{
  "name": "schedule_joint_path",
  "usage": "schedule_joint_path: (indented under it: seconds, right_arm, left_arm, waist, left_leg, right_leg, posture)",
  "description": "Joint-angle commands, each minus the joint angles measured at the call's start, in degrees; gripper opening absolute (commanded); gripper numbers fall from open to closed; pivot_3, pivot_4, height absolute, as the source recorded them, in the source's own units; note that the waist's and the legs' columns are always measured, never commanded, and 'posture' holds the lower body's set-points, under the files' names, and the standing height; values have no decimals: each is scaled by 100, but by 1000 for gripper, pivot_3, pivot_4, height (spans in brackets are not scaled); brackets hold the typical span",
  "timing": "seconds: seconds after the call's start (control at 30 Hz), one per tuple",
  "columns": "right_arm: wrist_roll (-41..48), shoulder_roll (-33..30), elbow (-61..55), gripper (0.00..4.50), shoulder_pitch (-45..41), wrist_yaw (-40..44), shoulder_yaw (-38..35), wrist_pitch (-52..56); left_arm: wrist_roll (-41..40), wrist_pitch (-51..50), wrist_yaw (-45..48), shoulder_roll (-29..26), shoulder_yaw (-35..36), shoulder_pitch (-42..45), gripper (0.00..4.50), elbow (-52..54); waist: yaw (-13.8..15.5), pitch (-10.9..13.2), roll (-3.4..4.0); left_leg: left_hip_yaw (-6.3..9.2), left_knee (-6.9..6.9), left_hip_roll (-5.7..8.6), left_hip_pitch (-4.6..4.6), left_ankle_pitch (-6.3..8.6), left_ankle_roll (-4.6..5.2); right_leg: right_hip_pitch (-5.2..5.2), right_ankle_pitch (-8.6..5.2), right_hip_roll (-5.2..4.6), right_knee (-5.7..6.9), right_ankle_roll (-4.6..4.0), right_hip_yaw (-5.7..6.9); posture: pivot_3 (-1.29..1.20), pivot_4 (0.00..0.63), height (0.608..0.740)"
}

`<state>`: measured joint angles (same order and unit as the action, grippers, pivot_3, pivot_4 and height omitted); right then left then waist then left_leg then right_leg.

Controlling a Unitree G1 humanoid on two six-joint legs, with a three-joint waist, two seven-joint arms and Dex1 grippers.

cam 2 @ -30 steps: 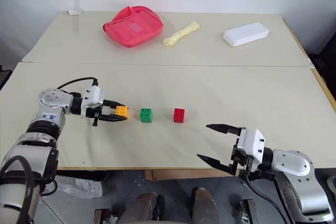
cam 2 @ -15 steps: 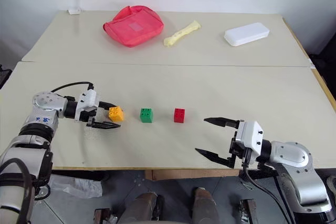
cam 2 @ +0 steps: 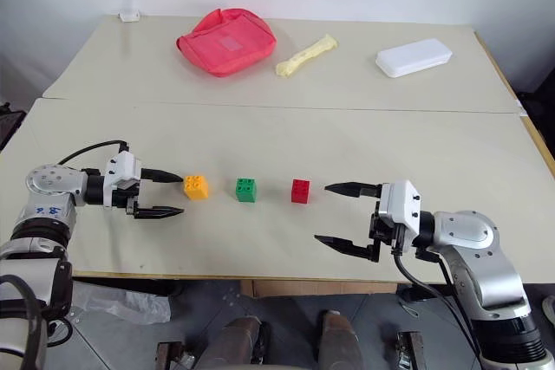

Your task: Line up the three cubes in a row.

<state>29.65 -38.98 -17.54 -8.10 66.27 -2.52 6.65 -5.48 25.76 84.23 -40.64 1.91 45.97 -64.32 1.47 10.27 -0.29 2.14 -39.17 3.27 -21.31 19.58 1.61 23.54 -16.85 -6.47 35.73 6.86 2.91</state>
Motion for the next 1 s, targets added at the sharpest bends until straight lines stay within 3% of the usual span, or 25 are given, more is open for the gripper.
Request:
schedule_joint_path:
  seconds: [0.03,0.47,0.77,0.87,1.0]
  right_arm:
    - [100,11,-58,4500,-81,13,-30,17]
    - [136,-1,-289,4500,15,-111,-86,128]
    - [79,-35,48,4500,-132,37,-89,-3]
    - [16,-93,397,4500,-385,253,-95,-121]
    - [111,-130,887,4500,-1000,536,-103,-40]
  left_arm:
    - [-107,-95,-115,120,72,-113,4039,263]
    - [115,-236,-673,84,19,202,4039,-40]
    - [-167,-411,-216,-490,305,70,4039,224]
    - [-379,-572,-104,-707,510,-92,4039,474]
    - [-943,-990,297,-993,864,-919,4039,1723]
  waist:
    - [-5,0,-1]
    - [-13,0,-1]
    - [-41,0,-1]
    - [-51,0,-1]
    - [-118,0,0]
  left_leg:
    - [0,0,0,0,0,0]
    - [-1,-1,-1,0,0,-1]
    - [-1,-1,-3,0,0,-1]
    - [-1,-1,-3,0,0,-1]
    - [0,1,-4,0,0,0]
  right_leg:
    - [0,0,0,0,0,0]
    - [1,0,3,3,0,1]
    - [3,0,5,3,0,1]
    - [3,0,3,2,0,0]
    - [3,0,-11,2,0,-5]
  posture:
    - [0,150,740]
    - [0,150,740]
    - [0,150,740]
    - [0,150,740]
    - [0,150,740]
